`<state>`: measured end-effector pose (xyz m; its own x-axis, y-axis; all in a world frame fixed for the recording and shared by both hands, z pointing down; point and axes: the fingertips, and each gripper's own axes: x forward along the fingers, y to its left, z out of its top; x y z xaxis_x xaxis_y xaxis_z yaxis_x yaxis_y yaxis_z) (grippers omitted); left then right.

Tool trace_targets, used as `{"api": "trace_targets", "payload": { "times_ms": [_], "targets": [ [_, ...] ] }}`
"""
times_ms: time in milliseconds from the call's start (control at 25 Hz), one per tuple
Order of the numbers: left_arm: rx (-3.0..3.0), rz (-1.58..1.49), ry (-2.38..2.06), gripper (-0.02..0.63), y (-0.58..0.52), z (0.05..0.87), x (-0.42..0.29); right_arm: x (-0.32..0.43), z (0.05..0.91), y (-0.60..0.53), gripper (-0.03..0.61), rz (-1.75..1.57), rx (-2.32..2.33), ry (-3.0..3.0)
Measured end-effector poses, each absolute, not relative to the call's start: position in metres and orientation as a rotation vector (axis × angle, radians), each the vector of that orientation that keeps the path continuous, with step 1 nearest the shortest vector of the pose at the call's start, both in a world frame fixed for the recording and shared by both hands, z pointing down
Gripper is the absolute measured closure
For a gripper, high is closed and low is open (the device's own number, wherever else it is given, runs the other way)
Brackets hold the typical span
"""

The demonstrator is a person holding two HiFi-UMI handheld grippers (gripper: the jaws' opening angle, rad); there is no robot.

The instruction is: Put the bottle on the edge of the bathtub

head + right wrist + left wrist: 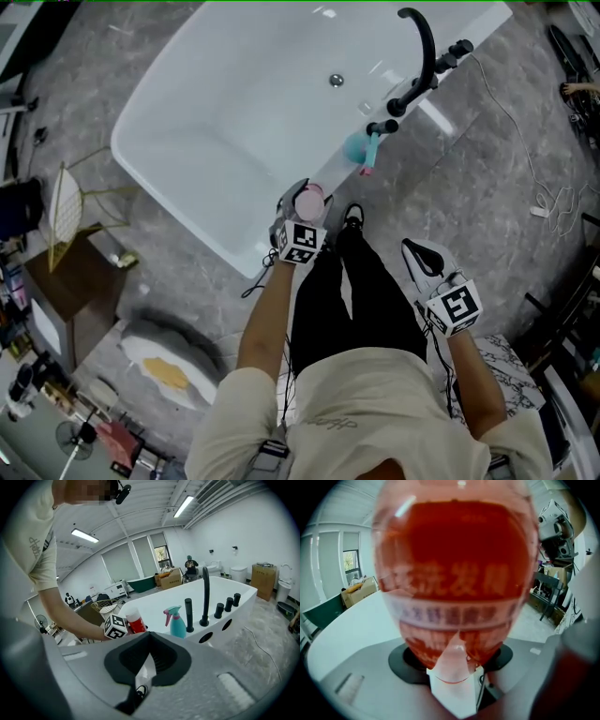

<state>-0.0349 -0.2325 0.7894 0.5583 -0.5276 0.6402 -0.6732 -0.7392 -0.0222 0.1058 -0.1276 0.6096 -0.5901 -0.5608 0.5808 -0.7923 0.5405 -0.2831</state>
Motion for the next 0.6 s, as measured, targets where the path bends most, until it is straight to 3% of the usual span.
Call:
{"api": "trace_targets", "payload": {
  "times_ms": [600],
  "targets": [
    [2.599, 0.933, -1.035, 0.304, -0.233, 0.79, -0.027, 0.107, 0.613, -0.146, 0.578, 0.752, 1.053, -2.388]
  ]
}}
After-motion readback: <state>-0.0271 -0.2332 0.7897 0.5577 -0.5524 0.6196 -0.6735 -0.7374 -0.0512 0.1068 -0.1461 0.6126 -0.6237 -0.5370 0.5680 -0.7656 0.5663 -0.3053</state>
